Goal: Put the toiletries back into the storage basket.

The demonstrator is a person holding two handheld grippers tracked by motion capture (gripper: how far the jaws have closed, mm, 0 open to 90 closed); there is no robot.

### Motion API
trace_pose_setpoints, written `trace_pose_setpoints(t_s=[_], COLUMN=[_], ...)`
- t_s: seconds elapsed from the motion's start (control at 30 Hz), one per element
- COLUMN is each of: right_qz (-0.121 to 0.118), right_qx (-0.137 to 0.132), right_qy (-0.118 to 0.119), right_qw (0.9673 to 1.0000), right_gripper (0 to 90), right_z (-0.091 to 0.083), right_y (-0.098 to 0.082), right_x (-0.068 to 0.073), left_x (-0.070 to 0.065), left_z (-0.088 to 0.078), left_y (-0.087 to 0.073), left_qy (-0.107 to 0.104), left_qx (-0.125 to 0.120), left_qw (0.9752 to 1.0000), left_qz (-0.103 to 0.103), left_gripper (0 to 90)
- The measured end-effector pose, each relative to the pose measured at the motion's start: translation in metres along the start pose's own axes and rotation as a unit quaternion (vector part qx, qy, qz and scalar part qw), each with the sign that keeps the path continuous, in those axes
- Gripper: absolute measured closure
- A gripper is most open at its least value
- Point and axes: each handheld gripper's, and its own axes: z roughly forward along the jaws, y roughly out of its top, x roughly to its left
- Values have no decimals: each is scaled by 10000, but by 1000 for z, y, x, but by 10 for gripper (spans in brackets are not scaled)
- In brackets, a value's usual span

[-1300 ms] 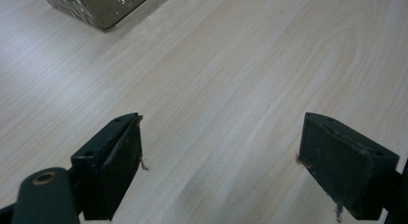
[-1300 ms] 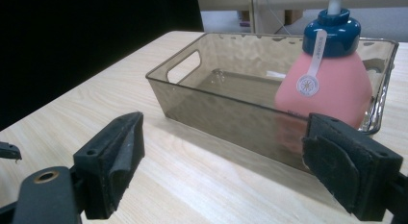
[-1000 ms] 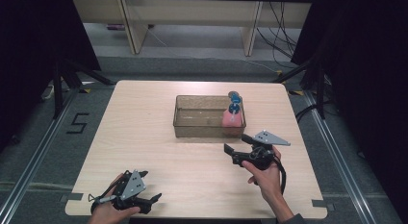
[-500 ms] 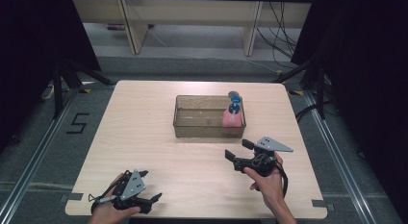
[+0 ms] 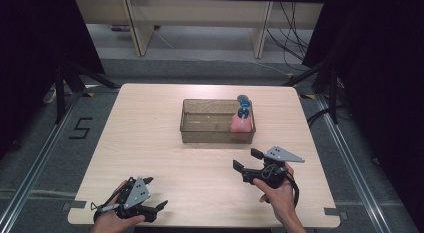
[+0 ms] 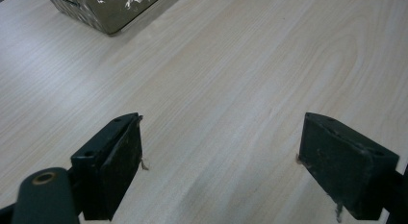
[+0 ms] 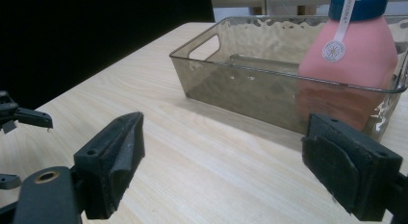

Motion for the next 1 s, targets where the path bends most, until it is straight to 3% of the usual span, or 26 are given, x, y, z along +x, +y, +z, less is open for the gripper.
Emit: trace_pose_setpoints(t_s=[0.03, 0.07, 0.17, 0.2, 0.27, 0.3, 0.33, 0.43, 0.47, 0.53, 0.57, 0.6, 0.63, 0.7, 0.73, 0.77, 0.8, 0.93, 0.97, 1.0], right_qz=[109, -60, 167, 43, 32, 121, 71, 190, 123, 337, 90, 264, 153, 206, 107, 268, 108, 116, 330, 248], right_qx=[8, 62, -2, -54, -44, -26, -53, -5, -31, 33, -4, 27, 2, 15, 10, 36, -30, 45, 101, 70], right_qy=[12, -65, -7, 27, -90, -67, -53, -35, -68, -17, -44, 17, 15, 19, -35, -14, -16, -23, 34, 55], right_qw=[9999, 9999, 9999, 10000, 9999, 9999, 9999, 9998, 9999, 9994, 9999, 9996, 9999, 9998, 9999, 9996, 9999, 9999, 9994, 9997], right_gripper=[159, 159, 159, 159, 159, 159, 160, 160, 160, 160, 160, 160, 160, 160, 160, 160, 160, 160, 160, 160], right_z=[-1, -4, -8, -8, -10, -12, -12, -15, -16, -18, -19, -20, -20, -22, -23, -24, -24, -25, -26, -25], right_y=[-1, -1, -4, -5, -7, -7, -9, -12, -13, -14, -15, -17, -17, -20, -20, -21, -22, -25, -26, -27], right_x=[2, 0, 1, -2, -3, -2, -4, -2, -2, 2, -1, 2, 1, 2, 1, 3, 1, 2, 6, 5], left_x=[0, 0, 0, 0, -1, 0, -3, -1, 0, -1, -1, -2, -1, -1, -1, -1, -1, 0, -1, -1], left_z=[0, 0, -1, 0, 0, -1, 1, -1, -2, -2, -1, 0, -1, -1, -1, -1, -1, -1, -1, -1], left_y=[0, 0, 0, -1, -1, 0, -1, 0, 0, 0, 0, 0, 0, 0, 0, 0, 0, 0, 0, 0], left_qy=[-17, -83, -83, -15, -35, -62, -72, -59, -120, -128, -123, -78, -89, -93, -92, -95, -97, -93, -94, -94], left_qx=[0, 45, 34, 9, -72, -9, -145, -13, 13, 8, 5, -79, 16, 17, 17, 15, 12, 7, 9, 7], left_qw=[10000, 10000, 10000, 10000, 9999, 10000, 9997, 10000, 9999, 9999, 9999, 9999, 10000, 10000, 10000, 10000, 10000, 10000, 10000, 10000], left_qz=[-6, -8, -16, -6, -87, -12, -177, -15, -8, -24, -25, -98, -4, -14, -9, -7, -9, -13, -13, -14], left_gripper=[148, 148, 148, 148, 148, 148, 148, 148, 148, 148, 148, 148, 148, 148, 148, 148, 148, 148, 148, 148])
